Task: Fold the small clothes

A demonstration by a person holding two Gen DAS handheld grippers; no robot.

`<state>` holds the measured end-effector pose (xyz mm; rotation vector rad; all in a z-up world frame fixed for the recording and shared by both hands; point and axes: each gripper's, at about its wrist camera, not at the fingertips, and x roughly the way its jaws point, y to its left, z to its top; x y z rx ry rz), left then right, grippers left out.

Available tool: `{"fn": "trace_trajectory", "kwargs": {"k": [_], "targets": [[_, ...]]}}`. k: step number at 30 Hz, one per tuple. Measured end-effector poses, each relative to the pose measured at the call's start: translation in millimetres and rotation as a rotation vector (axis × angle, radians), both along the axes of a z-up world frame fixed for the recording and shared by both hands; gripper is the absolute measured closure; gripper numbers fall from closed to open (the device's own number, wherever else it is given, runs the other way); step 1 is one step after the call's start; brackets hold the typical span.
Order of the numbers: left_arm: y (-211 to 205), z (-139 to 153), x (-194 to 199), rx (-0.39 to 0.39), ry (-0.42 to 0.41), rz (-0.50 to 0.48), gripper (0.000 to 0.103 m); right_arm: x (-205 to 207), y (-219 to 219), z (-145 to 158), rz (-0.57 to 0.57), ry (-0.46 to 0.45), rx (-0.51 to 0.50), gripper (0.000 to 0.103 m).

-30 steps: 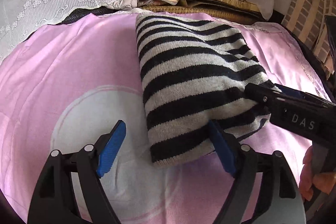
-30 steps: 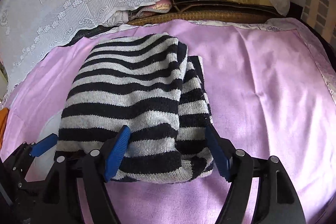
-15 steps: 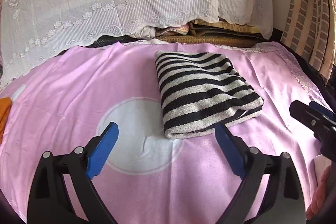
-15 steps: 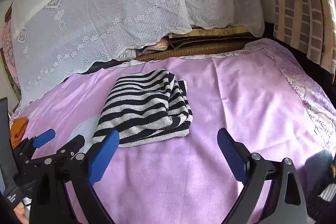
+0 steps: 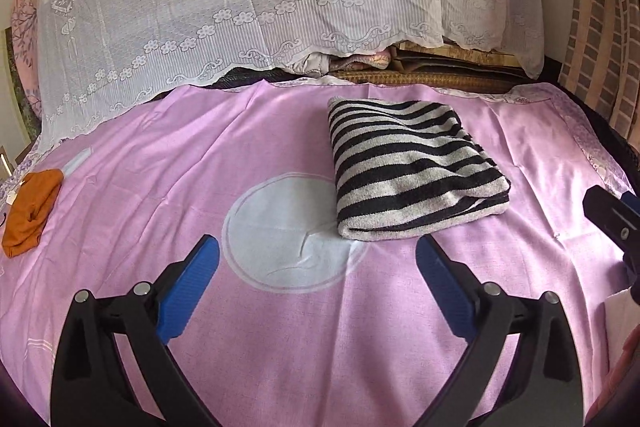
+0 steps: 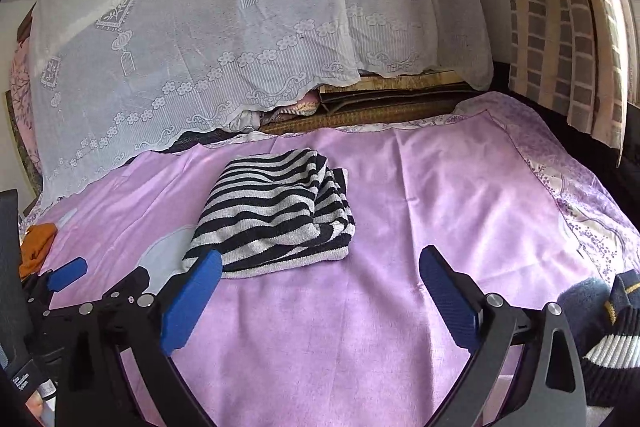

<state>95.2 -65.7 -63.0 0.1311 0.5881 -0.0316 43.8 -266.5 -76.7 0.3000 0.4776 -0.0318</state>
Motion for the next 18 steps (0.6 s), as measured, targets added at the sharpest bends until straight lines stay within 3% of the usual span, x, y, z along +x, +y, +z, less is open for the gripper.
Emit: {"fn": "trace_trajectory", "kwargs": {"k": [6, 11, 18], "targets": [[-5.8, -11.4, 2.8, 0.007, 0.015, -0.060, 0.006, 12.0, -0.3, -16.1, 0.005, 0.048, 0.025, 0.004], [3.2, -19.6, 12.2, -0.004, 0.033, -0.049, 0.006, 22.6, 3.5, -30.5, 0.015, 0.101, 0.044, 0.004], [11.4, -16.9, 12.3, -0.030, 0.029, -0.033, 0.005, 24.5, 21.6, -32.0, 0.038, 0.095, -0.039, 0.004]]}}
